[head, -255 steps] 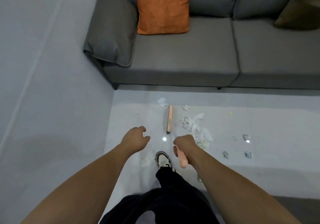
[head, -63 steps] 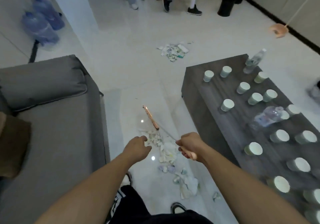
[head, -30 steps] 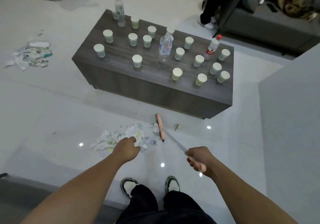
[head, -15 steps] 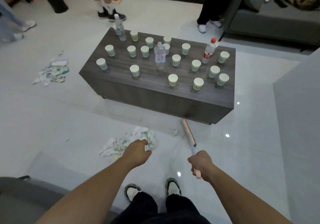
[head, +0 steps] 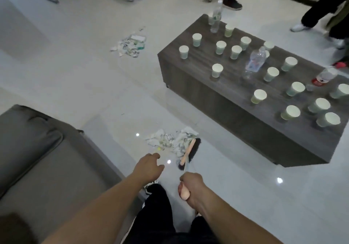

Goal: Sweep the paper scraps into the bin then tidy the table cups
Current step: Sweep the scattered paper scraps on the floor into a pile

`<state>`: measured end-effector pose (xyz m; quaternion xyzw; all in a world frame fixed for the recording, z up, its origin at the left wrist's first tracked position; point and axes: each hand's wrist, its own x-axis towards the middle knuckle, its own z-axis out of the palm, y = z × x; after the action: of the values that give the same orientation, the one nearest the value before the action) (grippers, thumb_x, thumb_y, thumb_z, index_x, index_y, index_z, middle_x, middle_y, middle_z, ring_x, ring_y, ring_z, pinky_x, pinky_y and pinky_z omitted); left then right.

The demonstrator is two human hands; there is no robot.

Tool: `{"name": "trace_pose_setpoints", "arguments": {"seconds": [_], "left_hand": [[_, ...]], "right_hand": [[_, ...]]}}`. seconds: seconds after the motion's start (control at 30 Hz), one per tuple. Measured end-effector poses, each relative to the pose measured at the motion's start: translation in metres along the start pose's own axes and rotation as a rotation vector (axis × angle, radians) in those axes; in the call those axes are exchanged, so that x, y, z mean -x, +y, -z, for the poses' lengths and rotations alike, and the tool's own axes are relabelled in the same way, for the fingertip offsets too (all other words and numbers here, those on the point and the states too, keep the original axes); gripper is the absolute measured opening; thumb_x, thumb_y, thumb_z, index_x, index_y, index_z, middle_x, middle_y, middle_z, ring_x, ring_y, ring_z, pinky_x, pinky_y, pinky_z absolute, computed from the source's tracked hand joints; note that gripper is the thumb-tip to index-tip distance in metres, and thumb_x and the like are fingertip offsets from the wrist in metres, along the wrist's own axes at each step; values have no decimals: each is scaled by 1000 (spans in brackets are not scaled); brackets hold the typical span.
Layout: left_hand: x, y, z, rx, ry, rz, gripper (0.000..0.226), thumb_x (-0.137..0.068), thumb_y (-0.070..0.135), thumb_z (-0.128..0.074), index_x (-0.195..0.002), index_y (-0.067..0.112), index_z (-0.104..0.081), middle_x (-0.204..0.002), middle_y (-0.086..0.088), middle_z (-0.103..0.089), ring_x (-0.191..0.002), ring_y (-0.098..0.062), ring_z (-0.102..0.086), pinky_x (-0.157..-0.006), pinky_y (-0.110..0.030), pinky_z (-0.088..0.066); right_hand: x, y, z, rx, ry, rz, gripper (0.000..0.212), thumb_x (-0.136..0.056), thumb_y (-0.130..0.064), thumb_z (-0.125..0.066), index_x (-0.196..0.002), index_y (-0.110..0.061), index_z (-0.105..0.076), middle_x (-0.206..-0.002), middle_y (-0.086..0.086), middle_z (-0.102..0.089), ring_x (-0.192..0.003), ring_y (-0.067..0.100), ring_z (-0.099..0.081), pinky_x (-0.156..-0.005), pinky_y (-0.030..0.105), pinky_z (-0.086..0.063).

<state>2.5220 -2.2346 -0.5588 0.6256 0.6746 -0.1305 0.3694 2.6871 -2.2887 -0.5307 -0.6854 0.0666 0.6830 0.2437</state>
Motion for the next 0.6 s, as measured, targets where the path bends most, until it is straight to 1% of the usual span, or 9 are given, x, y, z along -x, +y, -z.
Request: {"name": "trace_pose_setpoints", "arguments": {"seconds": [0.07, 0.17, 0.3, 0.37, 0.43, 0.47, 0.53, 0.6], "left_hand": [[-7, -30, 10, 56, 9, 40, 57, -89, 41, -52, -140, 16, -44, -132, -11, -50, -118, -26, -51, -94, -32, -41], [-25, -77, 30, 131, 15, 115, 56, -90, 41, -53, -139, 15, -44, -133, -11, -50, -121, -26, -49, -96, -31, -39], [-53, -134, 62, 193, 11, 177, 55, -90, 39, -53, -139, 15, -44, -134, -13, -50, -124, -28, -47, -97, -30, -37], [-65, -157, 79, 217, 15, 203, 55, -90, 39, -53, -139, 15, -45, -134, -13, -50, -123, -28, -47, -97, -30, -37], [-78, -177, 96, 227, 21, 217, 55, -90, 39, -53, -139, 15, -44, -136, -13, -48, -124, -28, -46, -97, -31, -38], [-84, -185, 103, 233, 23, 220, 55, -91, 40, -52, -140, 16, -44, -138, -13, -47, -125, -29, -46, -98, -32, -38], [-95, -201, 116, 253, 26, 231, 56, -92, 42, -52, -141, 17, -42, -141, -11, -45, -127, -28, -44, -99, -33, -37], [-103, -211, 126, 270, 25, 233, 55, -92, 42, -51, -141, 17, -42, -141, -10, -44, -128, -27, -43, -100, -33, -37]], "right_hand": [[-3, -8, -32, 32, -8, 6, 16, -90, 9, -38, -89, 1, -52, -70, 13, -45, -46, 19, -40, -37, 17, -34], [-13, -26, -87, 60, -15, 17, 16, -91, 9, -39, -86, 1, -52, -66, 11, -45, -47, 18, -40, -37, 18, -34], [-30, -55, -167, 65, -14, 25, 14, -93, 7, -42, -90, -2, -53, -67, 9, -43, -46, 17, -41, -36, 16, -36], [-36, -71, -199, 80, -32, 24, 10, -93, 5, -45, -94, -1, -53, -65, 10, -43, -41, 15, -42, -35, 15, -35], [-41, -89, -224, 77, -73, 29, 6, -95, 2, -46, -92, -3, -49, -60, 7, -40, -35, 11, -40, -33, 16, -33], [-43, -98, -234, 54, -95, 23, 8, -96, 0, -46, -90, -5, -46, -59, 5, -38, -34, 10, -38, -32, 16, -32], [-43, -118, -251, 11, -136, 4, 9, -98, -3, -45, -91, -8, -43, -60, 4, -38, -34, 8, -36, -30, 14, -32], [-38, -132, -268, 45, -129, 16, 7, -98, -6, -47, -93, -9, -44, -63, 5, -40, -36, 8, -36, -30, 13, -32]]}}
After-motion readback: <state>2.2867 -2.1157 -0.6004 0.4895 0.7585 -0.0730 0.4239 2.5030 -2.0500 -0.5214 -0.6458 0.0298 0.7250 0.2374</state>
